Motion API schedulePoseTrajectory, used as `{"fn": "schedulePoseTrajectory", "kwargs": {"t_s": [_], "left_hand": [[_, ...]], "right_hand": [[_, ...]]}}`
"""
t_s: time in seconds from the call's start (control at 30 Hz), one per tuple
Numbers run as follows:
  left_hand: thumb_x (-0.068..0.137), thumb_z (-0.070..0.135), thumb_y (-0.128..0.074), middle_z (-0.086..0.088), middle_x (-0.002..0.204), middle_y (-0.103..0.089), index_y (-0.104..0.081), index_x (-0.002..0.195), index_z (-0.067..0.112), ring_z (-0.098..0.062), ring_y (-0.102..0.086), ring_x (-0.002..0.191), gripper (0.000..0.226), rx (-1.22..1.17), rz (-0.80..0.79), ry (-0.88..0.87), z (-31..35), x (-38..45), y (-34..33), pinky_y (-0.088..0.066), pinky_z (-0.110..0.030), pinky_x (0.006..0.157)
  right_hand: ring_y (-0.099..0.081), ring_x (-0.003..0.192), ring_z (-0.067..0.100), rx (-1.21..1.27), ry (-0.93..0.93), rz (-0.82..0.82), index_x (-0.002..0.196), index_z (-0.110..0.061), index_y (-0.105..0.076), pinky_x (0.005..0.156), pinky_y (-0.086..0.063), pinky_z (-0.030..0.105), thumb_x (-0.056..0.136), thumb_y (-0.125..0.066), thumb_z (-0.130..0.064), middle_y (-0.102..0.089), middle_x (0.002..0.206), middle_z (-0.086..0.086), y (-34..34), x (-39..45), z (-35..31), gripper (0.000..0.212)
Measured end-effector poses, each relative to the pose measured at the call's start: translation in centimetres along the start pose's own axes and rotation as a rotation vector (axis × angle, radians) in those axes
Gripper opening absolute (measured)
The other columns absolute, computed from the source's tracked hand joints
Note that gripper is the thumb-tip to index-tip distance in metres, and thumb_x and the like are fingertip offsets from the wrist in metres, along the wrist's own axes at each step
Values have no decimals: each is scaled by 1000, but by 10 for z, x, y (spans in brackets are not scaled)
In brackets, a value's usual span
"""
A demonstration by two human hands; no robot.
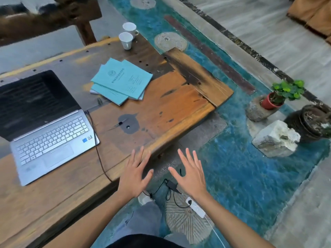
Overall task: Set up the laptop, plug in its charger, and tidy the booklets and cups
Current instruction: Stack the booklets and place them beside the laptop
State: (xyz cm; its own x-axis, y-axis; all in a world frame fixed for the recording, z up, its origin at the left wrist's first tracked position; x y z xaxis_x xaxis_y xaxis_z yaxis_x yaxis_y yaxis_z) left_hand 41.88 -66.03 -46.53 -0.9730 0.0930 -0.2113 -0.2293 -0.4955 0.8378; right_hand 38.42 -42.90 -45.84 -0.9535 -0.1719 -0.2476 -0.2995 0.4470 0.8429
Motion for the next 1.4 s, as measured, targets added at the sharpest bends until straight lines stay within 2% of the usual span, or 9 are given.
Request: {"fn": "schedulePoseTrajectory", "kwargs": {"t_s": [0.2,0.37,0.5,0.67,0.93,1.07,1.23,1.4], "left_hand": [[94,68,-20,9,168,14,-4,159,43,-27,18,154,72,-12,41,59,-23,49,32,-5,-56,123],[94,67,-20,8,168,13,-2,159,43,-28,15,154,72,-19,117,135,-42,63,60,-7,-57,123],[93,68,-18,7,168,14,-1,159,42,-28,12,155,73,11,141,174,-58,68,76,-13,-58,124],[94,68,-20,6,169,10,-2,159,41,-29,7,155,73,-38,222,238,-70,84,101,-14,-57,123],[95,63,-27,6,169,7,-8,160,37,-26,8,156,73,-79,327,373,-98,139,145,-7,-53,124],[96,59,-32,5,170,8,-9,161,32,-27,9,156,74,-89,338,480,-111,182,160,-4,-50,124],[102,47,-44,-2,169,2,-14,161,22,-32,4,156,70,-238,335,601,-121,248,166,-5,-45,124],[98,49,-41,-9,169,-1,-18,160,25,-29,1,157,70,-270,340,695,-126,298,164,-9,-47,122]], "right_hand": [[16,155,12,-97,42,-12,157,-50,-8,126,-1,44,87,-28,-87,2,170,-13,13,63,-20,81],[14,155,12,-144,101,-34,157,-52,-6,127,-1,44,86,-29,-87,2,170,-12,25,94,-46,82],[12,156,11,-129,184,-44,156,-53,-8,127,0,44,87,-35,-83,3,170,-13,36,117,-67,80],[10,155,7,-56,284,-77,155,-55,-11,125,1,42,87,-33,-84,0,169,-16,46,152,-85,77],[-1,156,11,46,267,-163,155,-54,-15,124,-15,45,84,-32,-89,-7,170,-12,45,264,-108,81],[-4,157,16,84,267,-262,157,-47,-20,122,-18,44,87,-37,-82,-9,170,-8,39,344,-125,80],[-11,156,21,88,269,-371,159,-33,-26,123,-15,40,95,-46,-68,-17,169,0,36,446,-139,75],[-16,155,23,5,290,-438,158,-21,-31,123,-17,39,99,-51,-56,-26,167,5,35,531,-149,71]]}}
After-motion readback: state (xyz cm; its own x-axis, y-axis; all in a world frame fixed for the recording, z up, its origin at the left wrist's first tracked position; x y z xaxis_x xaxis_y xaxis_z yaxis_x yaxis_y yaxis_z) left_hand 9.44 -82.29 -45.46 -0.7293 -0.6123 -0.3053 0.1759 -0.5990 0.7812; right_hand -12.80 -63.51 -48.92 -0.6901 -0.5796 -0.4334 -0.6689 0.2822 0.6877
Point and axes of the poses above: each hand's wrist, its own x-axis towards the middle knuckle, its own y-axis out of the back of the hand, z = x × y, the point moved 5 cm from there along x, towards the middle knuckle
